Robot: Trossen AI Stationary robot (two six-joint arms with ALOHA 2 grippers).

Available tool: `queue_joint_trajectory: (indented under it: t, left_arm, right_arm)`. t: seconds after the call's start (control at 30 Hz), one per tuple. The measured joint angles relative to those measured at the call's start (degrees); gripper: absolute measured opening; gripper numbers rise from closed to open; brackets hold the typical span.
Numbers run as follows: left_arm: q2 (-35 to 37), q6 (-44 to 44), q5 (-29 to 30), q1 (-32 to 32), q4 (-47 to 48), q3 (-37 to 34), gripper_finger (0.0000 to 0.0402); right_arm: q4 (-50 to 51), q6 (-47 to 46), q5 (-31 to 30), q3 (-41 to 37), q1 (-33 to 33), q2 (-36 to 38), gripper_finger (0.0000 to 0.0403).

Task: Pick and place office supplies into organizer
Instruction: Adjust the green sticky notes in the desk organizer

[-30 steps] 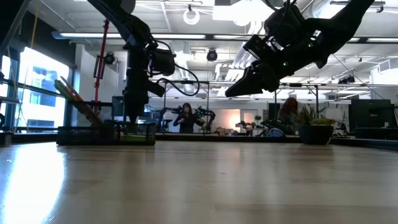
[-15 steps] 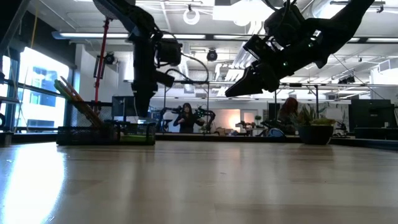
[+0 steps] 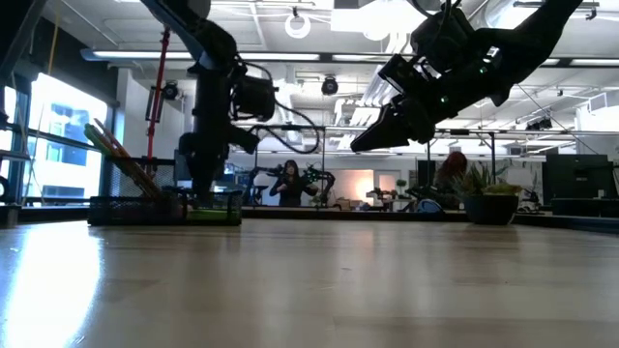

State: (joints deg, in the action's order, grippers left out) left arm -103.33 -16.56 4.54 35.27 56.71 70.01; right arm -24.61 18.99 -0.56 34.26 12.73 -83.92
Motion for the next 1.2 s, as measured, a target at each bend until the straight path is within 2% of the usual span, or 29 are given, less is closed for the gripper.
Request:
queue_joint_trajectory:
  t: [0.17, 0.37, 0.57, 0.83, 0.97, 1.2]
  left_arm:
    - [0.0, 0.13, 7.73, 2.97, -2.66, -2.13, 0.0085]
    - [0.0, 0.05, 7.78, 5.79, -3.64, -3.21, 0.0085]
    - [0.0, -1.05, 13.88, 6.4, -5.28, -4.6, 0.0085]
    - [0.0, -1.84, 15.96, 6.36, -5.91, -4.85, 0.0085]
    - [0.0, -1.68, 20.15, 6.4, -5.86, -4.85, 0.0085]
    - [0.0, -1.63, 20.02, 6.39, -4.48, -4.85, 0.0085]
  right_arm:
    - [-0.51, -0.05, 0.01, 0.0, 0.0, 0.0, 0.0117]
    - [-0.56, -0.05, 0.01, 0.0, 0.0, 0.0, 0.0117]
    - [-0.54, -0.07, 0.01, 0.0, 0.0, 0.0, 0.0117]
    - [-0.53, -0.73, 0.23, 0.0, 0.0, 0.0, 0.0117]
    - [-0.52, -0.95, 0.27, 0.0, 0.0, 0.0, 0.0117]
    - [-0.45, -0.95, 0.4, 0.0, 0.0, 0.0, 0.0117]
